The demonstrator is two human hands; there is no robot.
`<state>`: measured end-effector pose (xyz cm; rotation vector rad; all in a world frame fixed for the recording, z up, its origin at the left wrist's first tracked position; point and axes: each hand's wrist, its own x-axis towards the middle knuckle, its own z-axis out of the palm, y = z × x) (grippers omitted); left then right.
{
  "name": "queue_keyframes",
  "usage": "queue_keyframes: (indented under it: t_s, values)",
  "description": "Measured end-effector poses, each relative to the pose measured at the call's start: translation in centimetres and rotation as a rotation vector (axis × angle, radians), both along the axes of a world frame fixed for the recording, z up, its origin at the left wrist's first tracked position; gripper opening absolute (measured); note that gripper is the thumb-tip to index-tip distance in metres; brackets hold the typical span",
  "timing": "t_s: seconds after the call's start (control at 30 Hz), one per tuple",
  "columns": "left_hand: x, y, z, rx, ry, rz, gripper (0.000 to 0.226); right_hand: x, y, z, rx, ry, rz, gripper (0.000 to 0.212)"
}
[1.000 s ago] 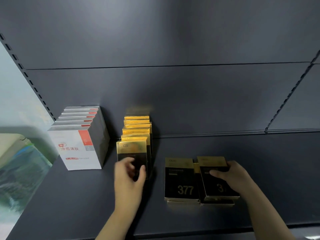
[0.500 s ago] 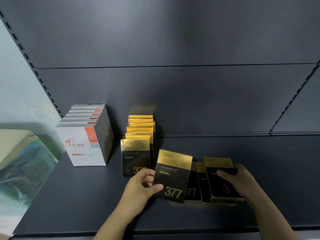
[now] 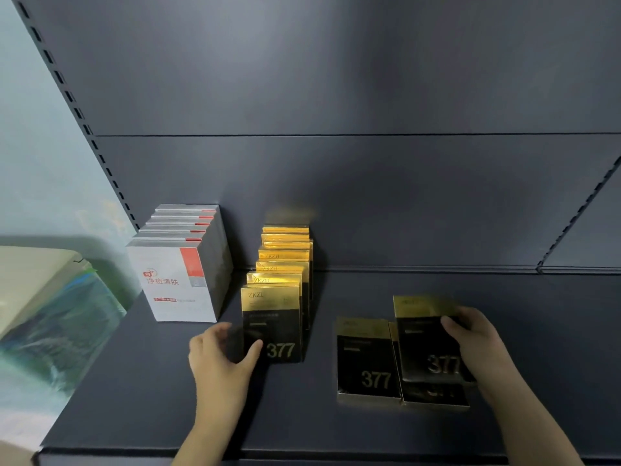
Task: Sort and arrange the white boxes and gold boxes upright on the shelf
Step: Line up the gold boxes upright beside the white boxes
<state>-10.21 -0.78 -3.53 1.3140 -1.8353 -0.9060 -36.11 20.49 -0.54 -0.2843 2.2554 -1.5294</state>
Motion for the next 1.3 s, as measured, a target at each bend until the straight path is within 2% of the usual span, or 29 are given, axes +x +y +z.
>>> queue_keyframes:
  t_s: [0.1,0.17,0.23,0.27,0.33,0.4,0.53,0.7,0.77,0.87,0.93,1.0,1.03,1.1,1.17,1.23,1.3]
  values:
    - [-0.4,1.8,1.4,-0.028,0.148,-0.094,0.034,1.7,-1.5,1.1,-0.152,-0.128,-0.007,0.010]
    - [-1.4,3.3,2.3,0.164,0.248,-0.307,0.030,3.6,-2.8,1.8,-0.242,-0.205,0.076,0.012]
    - [-2.5,4.7,3.2,0.415,0.322,-0.516,0.037,6.0,-4.1,2.4,-0.280,-0.208,0.231,0.015]
    - [-2.9,5.0,3.3,0.467,0.327,-0.579,0.040,7.1,-4.6,2.4,-0.267,-0.191,0.318,0.017]
    - [-3.0,4.9,3.3,0.433,0.326,-0.610,0.037,8.6,-5.5,2.1,-0.190,-0.153,0.462,0.020]
    - [-2.2,4.1,2.9,0.403,0.366,-0.536,0.034,8.7,-5.8,1.4,-0.151,-0.145,0.494,0.021]
    - [0.1,1.2,1.4,0.374,0.363,-0.336,0.025,5.2,-4.6,0.6,0.000,-0.014,0.225,0.024]
    - [0.5,0.0,-0.4,0.204,0.221,-0.243,0.030,1.9,-2.5,-0.4,0.456,0.179,0.143,0.057]
    - [0.1,0.0,-0.8,0.149,0.223,-0.154,0.034,1.9,-2.4,-0.4,0.526,0.184,0.125,0.065]
    - [-0.4,0.0,-1.0,0.065,0.150,-0.014,0.053,1.8,-2.1,-1.0,0.557,0.123,0.152,0.074]
    - [-0.4,0.6,-0.5,-0.082,0.145,0.025,0.057,1.5,-1.6,-1.2,0.546,0.092,0.172,0.082]
    - [-0.6,2.2,0.0,-0.237,0.188,-0.118,0.048,1.2,-1.3,-1.4,0.571,0.071,0.182,0.090]
    - [-0.9,3.2,0.3,-0.235,0.181,-0.264,0.039,1.0,-1.2,-1.5,0.598,0.073,0.191,0.093]
    - [-2.3,5.3,0.7,-0.075,0.078,-0.569,0.030,1.0,-1.1,-1.6,0.656,0.065,0.208,0.092]
    - [-4.1,7.3,0.1,0.081,-0.121,-0.724,0.040,1.2,-1.1,-1.6,0.671,0.060,0.211,0.083]
    - [-5.8,8.4,-0.6,0.206,-0.283,-0.746,0.065,1.5,-1.2,-1.6,0.659,0.070,0.210,0.077]
    - [-6.9,8.9,-0.4,0.327,-0.250,-0.754,0.071,1.8,-1.2,-1.6,0.638,0.073,0.198,0.078]
